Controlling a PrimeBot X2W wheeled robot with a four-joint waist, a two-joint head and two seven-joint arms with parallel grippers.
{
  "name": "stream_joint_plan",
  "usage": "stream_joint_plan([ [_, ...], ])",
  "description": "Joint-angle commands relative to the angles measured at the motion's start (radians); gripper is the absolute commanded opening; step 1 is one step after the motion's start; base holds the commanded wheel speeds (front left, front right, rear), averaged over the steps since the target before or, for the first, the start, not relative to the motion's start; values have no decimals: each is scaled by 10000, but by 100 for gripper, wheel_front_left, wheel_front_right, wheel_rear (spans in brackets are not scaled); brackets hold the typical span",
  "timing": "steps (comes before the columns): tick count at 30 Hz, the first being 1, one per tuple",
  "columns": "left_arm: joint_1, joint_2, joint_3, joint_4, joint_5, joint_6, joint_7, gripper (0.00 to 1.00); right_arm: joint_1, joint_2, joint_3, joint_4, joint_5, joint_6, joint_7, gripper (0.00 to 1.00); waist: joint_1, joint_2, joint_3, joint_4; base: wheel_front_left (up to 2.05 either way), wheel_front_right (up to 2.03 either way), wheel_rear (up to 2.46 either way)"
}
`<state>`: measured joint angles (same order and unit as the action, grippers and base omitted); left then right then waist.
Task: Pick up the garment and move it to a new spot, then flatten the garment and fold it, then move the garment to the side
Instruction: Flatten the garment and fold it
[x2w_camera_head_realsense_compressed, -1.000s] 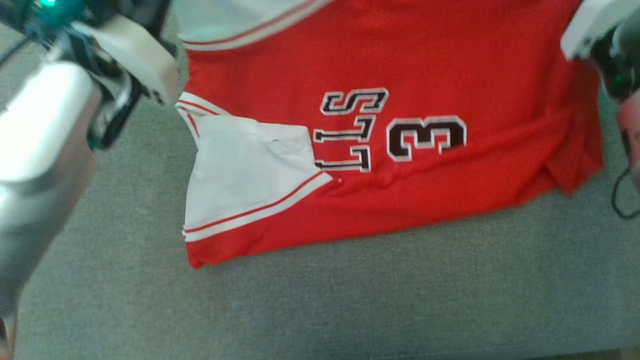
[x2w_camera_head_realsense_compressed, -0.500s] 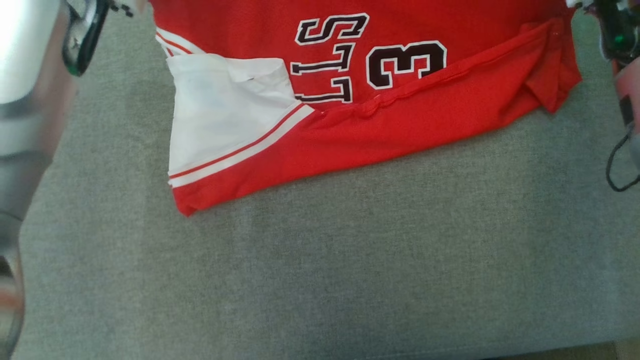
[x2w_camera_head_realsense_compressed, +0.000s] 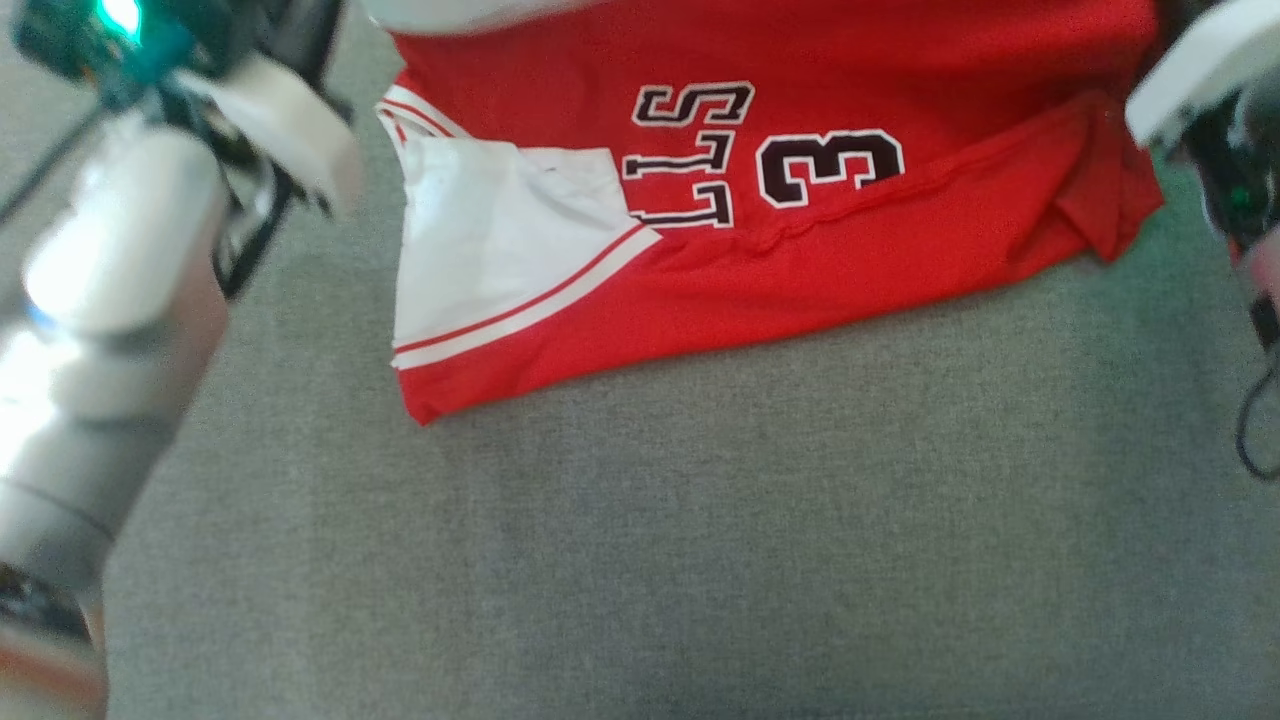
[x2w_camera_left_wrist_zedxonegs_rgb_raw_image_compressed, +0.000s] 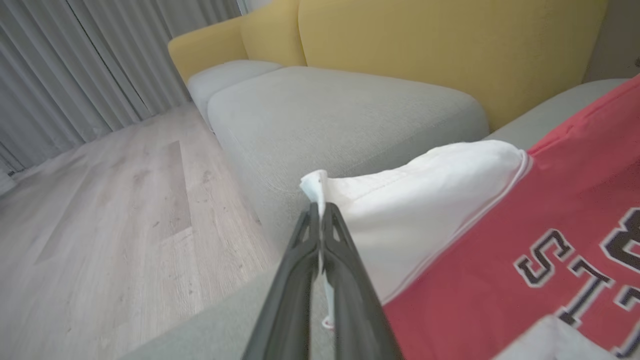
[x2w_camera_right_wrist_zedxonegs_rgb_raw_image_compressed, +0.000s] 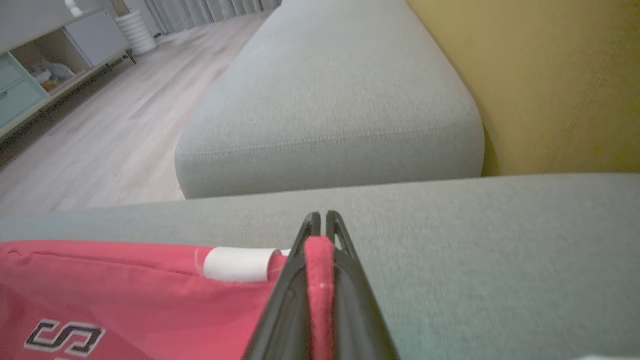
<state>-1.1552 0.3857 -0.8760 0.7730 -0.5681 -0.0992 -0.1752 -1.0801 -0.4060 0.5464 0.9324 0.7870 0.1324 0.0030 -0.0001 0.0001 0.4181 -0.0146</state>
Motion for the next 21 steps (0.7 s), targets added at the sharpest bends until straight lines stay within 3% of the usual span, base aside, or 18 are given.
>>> stream_joint_plan([
  [1,-50,456,202,-337,-158,-54,117,0,251,-257,183,-346,181,-17,109,0,1,-1,-265,125,0,0,0],
  [5,892,699,-154,-1034,-574,-195,710,0,892,-687,696,-513,674,-17,555,0,1,-1,-654,231,0,0,0],
  [14,2987,1987,-742,-3842,-1948,-279,2658,0,2018,-1821,2260,-1070,1269,-17,1706,0,1,-1,-1522,302,0,0,0],
  [21,3685,2805,-999,-5545,-2333,44,3888,0,2289,-2249,3223,-1406,1356,-17,2032,0,1,-1,-1703,301,0,0,0],
])
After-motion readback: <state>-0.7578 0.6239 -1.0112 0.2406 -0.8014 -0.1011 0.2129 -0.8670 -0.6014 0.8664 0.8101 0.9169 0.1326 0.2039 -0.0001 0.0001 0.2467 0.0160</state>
